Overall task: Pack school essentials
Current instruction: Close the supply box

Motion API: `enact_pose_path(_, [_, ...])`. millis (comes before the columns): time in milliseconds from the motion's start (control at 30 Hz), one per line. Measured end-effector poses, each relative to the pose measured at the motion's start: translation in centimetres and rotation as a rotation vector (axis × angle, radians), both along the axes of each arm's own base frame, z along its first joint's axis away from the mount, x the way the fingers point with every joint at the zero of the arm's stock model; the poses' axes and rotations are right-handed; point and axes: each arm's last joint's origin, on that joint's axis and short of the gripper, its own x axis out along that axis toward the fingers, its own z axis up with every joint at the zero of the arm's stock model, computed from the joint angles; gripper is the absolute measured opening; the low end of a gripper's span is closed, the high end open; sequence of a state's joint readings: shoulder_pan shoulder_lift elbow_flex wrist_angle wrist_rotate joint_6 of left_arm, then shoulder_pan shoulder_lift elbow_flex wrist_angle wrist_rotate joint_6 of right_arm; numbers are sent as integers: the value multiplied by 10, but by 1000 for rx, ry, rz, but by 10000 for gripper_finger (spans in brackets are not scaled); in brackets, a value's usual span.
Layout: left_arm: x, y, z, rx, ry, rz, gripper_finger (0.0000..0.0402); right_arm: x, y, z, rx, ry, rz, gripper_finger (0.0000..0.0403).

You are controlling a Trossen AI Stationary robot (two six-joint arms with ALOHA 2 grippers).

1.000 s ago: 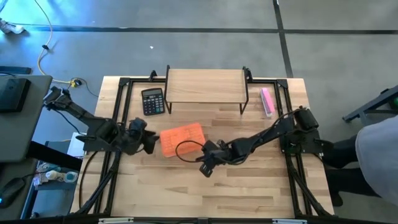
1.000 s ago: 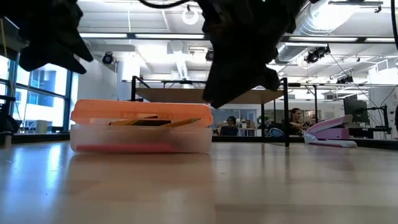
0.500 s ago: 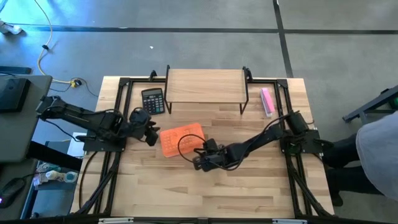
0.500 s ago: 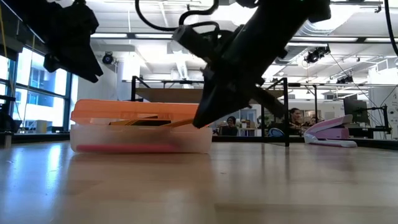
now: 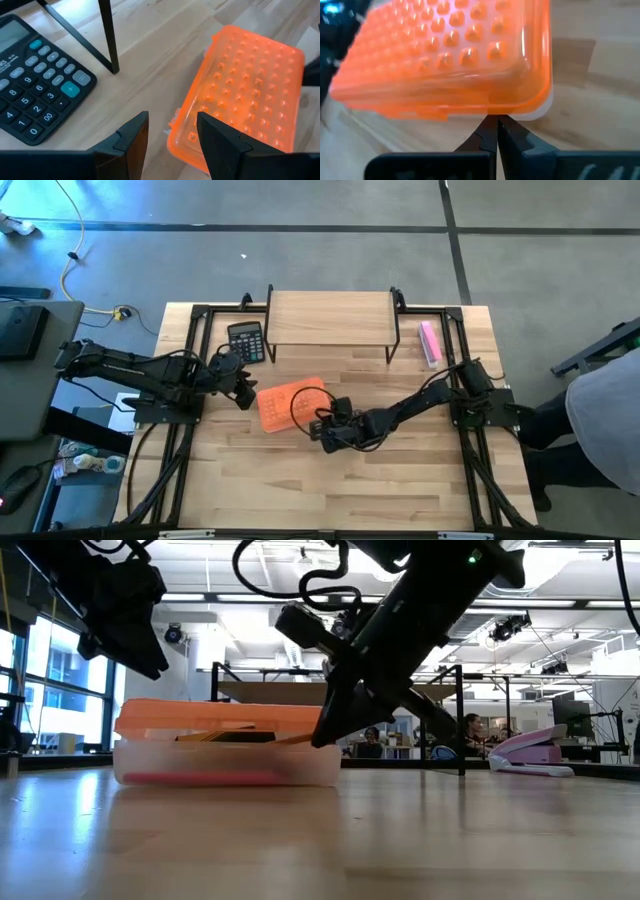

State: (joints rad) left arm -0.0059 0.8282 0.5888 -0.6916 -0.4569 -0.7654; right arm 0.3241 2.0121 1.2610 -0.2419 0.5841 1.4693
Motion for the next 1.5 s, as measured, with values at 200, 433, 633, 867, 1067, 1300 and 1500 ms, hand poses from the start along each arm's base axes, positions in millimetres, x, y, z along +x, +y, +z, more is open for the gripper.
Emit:
enact_pose_path(200, [0,0,0,4,9,-19,158,4,-9,1,14,-29,-46,0])
enact_pose_path(433, [0,0,0,0,9,-22,158,3,-5,2,53,-35,-40,0])
enact_pose_path(633, [0,-2,-1,-39,9,-53,158,-2,13,3,95,-41,1,0])
enact_pose_path(867, [1,-4,-1,-83,8,-89,158,-7,6,37,-42,-103,5,0])
enact_pose_path(1067, [1,-8,-1,-118,-8,-82,158,-6,-37,53,-135,-33,-24,0])
enact_pose_path(1300, [-9,-18,-8,-244,48,-2,158,-2,-89,50,-49,96,50,0])
enact_pose_path(1500, [-16,-27,-23,-333,69,99,158,-5,-107,47,4,158,73,0])
